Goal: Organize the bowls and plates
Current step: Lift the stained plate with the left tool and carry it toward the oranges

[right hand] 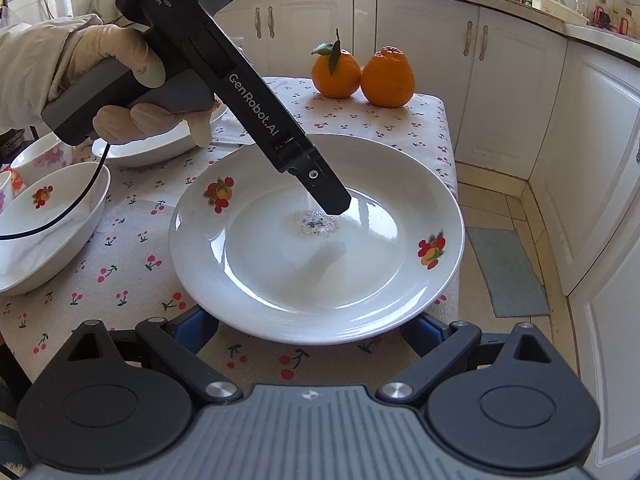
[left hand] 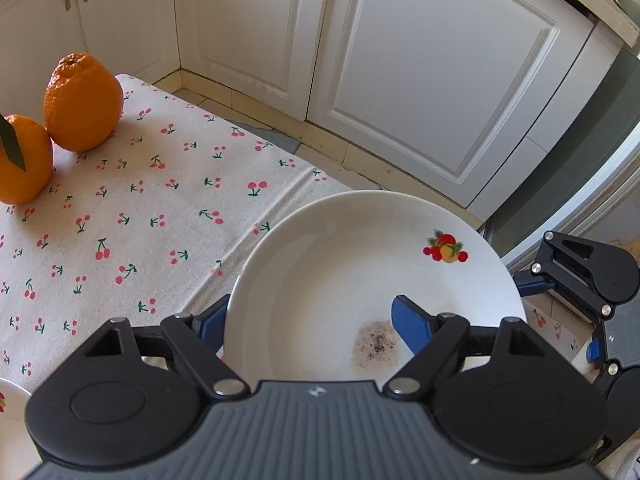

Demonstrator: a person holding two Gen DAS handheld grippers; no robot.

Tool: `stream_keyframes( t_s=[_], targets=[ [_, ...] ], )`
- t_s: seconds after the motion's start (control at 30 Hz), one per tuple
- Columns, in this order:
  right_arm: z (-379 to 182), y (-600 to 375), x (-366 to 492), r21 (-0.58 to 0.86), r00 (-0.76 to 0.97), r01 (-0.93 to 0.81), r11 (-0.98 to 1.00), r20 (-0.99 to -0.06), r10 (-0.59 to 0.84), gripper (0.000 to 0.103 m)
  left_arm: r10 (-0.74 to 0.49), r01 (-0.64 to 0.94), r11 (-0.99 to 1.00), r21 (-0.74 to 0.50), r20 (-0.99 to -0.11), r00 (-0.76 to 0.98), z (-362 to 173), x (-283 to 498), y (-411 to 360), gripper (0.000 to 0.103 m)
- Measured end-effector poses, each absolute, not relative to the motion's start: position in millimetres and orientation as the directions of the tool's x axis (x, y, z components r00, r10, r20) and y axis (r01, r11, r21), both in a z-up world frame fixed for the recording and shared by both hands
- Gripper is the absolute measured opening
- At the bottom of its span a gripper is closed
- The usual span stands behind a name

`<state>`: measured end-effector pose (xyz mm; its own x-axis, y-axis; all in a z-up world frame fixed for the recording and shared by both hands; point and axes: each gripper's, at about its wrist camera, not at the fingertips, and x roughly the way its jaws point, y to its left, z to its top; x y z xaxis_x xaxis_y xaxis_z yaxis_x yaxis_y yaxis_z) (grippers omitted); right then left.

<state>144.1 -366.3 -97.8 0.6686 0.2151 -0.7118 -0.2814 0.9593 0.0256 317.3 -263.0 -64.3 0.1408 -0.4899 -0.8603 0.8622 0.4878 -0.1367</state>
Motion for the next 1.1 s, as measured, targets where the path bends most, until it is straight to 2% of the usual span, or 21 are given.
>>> stream_keyframes(
  t_s=[0.47,0.67,1.1],
  targets=[
    [-96.0,-368.9,147.2,0.04,0.678,-0.25,0.968,-0.706,0.204,0.099,-0.494,0.856,0.5,-0.13,-0.855,0.158,-69.8,326.5,-268.2,0.079],
    [-92.8,-371.1,142.6,0.061,0.685,-0.241,0.969,-0.696,0.215,0.103,-0.484,0.852,0.515,-0.096,-0.853,0.196,-63.5,321.7,-263.2,0.086],
    [-69.7,-358.5,100.1,0.083,0.73,-0.163,0.983,-0.66,0.177,0.103,-0.481,0.799,0.601,0.01,-0.794,0.371,-12.0,277.3,-220.8,0.09]
  ],
)
